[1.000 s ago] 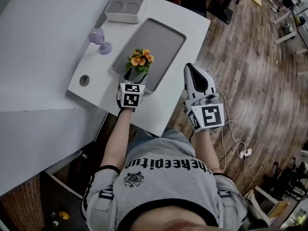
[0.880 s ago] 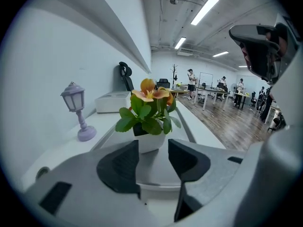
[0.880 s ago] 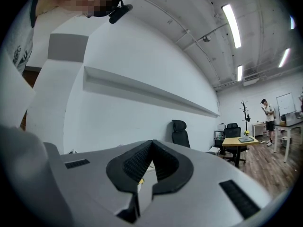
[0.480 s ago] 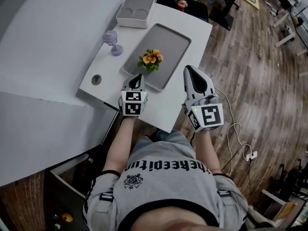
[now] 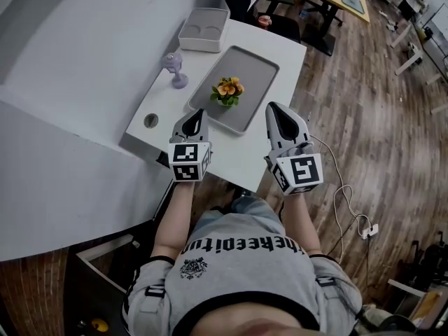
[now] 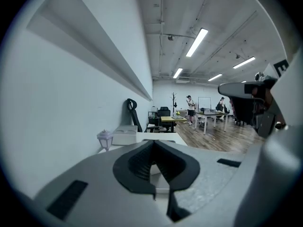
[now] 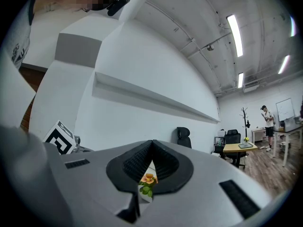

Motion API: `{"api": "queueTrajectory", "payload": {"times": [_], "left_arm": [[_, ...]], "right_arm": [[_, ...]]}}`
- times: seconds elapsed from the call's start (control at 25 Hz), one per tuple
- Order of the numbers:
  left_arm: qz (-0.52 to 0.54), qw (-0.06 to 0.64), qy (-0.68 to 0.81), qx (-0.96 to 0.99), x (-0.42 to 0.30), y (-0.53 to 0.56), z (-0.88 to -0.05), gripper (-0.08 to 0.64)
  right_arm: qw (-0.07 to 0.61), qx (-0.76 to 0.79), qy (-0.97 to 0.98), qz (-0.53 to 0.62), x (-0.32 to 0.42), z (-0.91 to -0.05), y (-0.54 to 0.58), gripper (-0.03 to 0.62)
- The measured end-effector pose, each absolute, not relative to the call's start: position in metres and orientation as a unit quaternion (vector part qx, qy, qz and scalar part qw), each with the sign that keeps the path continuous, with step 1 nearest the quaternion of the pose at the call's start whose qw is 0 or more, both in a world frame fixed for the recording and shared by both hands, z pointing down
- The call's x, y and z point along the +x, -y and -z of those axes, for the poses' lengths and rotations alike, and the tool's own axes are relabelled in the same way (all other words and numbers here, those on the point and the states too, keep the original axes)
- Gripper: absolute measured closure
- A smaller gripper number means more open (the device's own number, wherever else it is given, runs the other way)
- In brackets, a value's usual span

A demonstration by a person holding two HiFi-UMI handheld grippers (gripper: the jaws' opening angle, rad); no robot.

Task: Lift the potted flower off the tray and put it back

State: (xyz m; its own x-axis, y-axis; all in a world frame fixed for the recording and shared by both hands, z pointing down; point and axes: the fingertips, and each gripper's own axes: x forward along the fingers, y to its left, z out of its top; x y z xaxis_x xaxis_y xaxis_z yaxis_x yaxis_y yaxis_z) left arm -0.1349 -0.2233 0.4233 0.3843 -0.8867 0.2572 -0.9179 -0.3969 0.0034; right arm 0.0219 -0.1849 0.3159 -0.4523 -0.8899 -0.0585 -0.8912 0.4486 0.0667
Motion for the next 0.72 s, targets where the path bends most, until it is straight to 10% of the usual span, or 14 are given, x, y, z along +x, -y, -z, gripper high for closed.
{"api": "queueTrajectory", "payload": {"times": [0.72], "left_arm": [[0.021, -0.022, 0.549, 0.835, -0.176, 0.144, -0.302, 0.555]], "right_arm": [[0.029, -0.557, -0.827, -0.076, 0.013, -0.286, 0.115, 0.592]]}}
